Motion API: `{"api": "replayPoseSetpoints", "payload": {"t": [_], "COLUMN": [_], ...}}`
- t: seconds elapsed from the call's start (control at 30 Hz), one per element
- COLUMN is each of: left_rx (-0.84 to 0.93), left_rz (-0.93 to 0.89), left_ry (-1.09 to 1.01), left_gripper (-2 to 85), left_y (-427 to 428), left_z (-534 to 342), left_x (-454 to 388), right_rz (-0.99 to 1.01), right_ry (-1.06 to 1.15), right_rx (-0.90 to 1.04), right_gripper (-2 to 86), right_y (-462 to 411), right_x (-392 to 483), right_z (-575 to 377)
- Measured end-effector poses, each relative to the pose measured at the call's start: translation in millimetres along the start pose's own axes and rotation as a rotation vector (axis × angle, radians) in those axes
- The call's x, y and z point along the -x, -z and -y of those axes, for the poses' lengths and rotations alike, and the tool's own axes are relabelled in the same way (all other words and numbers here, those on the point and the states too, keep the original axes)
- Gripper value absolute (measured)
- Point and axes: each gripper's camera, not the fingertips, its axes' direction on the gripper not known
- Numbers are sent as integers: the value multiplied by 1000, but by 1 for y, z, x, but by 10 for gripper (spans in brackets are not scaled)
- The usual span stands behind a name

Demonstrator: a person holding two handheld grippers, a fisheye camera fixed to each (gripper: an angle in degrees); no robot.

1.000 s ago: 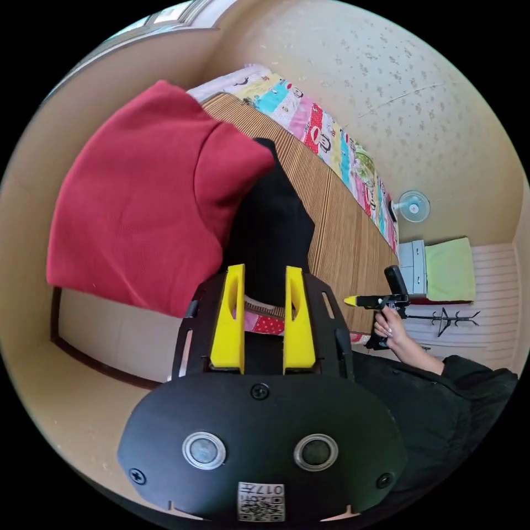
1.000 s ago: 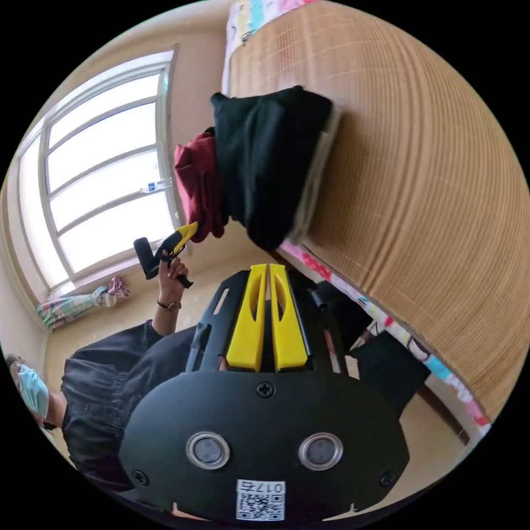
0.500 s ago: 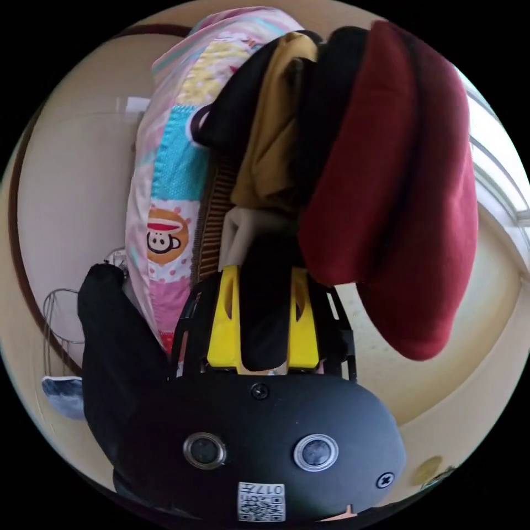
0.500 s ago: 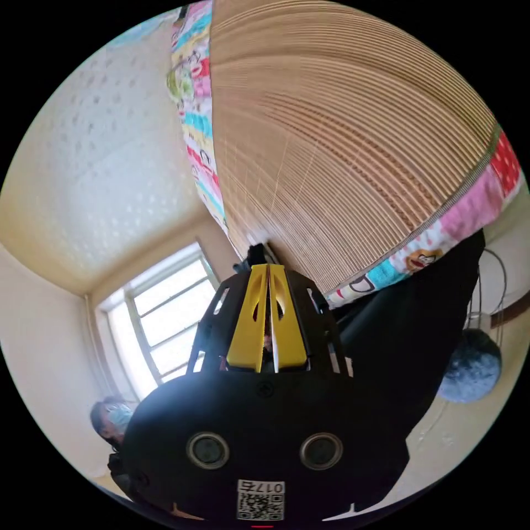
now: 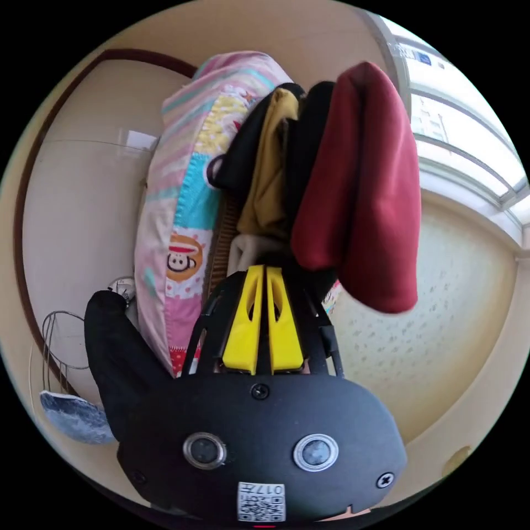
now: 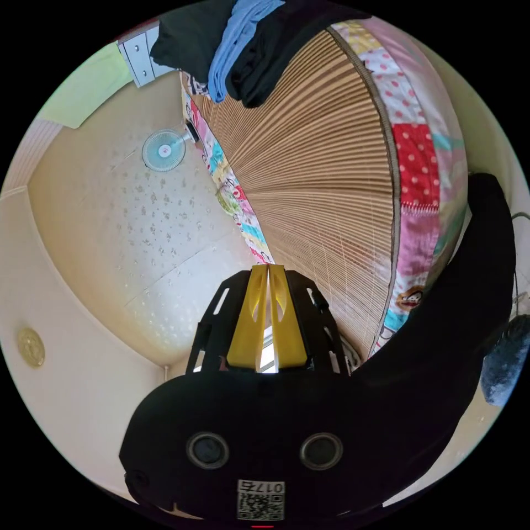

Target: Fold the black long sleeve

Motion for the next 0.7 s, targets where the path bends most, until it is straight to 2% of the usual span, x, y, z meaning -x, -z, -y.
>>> {"api": "replayPoseSetpoints", "payload": {"t": [0.1,0.23,0.37,0.43,0.5,0.57,0.7], "left_rx": [134,310,475,481,483,508,498], "left_rz": [65,294,427,487,482,400,327], "left_ry": [-183,-507,-859,-1004,-1127,-1222,-1274], "left_gripper": [-5,-7,-9,-9,-9,-10,-10], "left_y": [-33,-99,-172,-193,-209,-225,-249], "left_z": [-44,-134,-229,-269,-304,-342,-385], "left_x": [-20,-55,-96,-116,-135,-154,-173], "right_rz": [81,305,229,190,185,206,251], "right_ry": [-27,49,32,18,20,16,16], "right_rx": [-94,-277,-409,-429,-483,-527,-551], "right_gripper": [18,39,88,104,110,110,110], "right_y": [10,36,68,79,93,99,94], "right_x": [11,33,63,71,78,80,82], "right_z": [7,23,46,58,69,78,106]}}
